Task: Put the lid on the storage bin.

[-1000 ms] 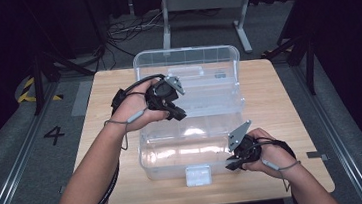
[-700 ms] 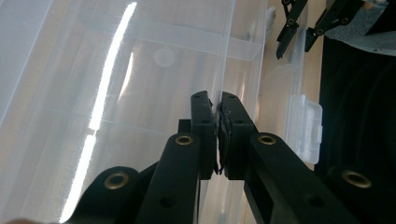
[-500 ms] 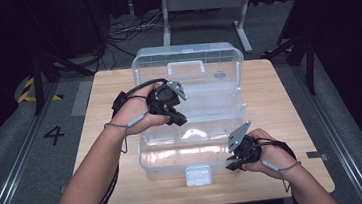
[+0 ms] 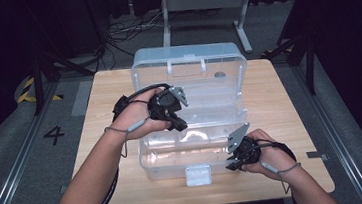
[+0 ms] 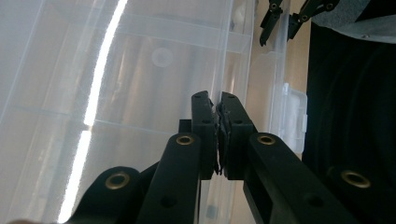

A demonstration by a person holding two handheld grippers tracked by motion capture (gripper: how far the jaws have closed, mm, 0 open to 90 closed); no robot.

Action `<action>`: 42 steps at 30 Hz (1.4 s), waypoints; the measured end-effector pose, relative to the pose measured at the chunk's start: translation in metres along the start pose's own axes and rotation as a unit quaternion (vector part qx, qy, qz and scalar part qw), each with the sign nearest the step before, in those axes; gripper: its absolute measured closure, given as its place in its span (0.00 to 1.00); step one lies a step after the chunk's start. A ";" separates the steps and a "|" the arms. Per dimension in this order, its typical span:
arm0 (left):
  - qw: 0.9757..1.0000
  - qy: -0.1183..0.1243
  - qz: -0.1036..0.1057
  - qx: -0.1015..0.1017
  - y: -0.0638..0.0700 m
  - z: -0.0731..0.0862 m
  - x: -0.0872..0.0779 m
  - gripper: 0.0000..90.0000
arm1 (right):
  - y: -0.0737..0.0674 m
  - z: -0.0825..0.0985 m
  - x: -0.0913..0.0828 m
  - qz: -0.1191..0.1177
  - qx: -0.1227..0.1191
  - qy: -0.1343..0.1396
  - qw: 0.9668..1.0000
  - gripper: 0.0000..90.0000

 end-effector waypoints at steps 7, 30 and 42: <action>1.000 -0.005 0.007 0.003 0.004 0.002 0.002 0.96 | 0.000 -0.001 -0.001 0.005 0.002 0.001 1.000 0.86; 0.999 -0.033 0.016 0.012 0.019 0.008 0.010 0.97 | -0.006 -0.014 -0.020 0.038 -0.014 0.023 0.999 0.82; 0.999 -0.040 -0.011 0.019 0.022 0.011 0.010 0.97 | -0.015 -0.029 -0.052 0.043 -0.023 0.087 0.995 0.90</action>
Point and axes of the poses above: each handheld gripper's, and its own axes: x roughly forward along the jaws, z roughly out of its underside, y roughly to its right, the point moved 10 cm from there along x, roughly forward along the jaws, and after that the axes turned 6 degrees about y, right-handed, at the moved point
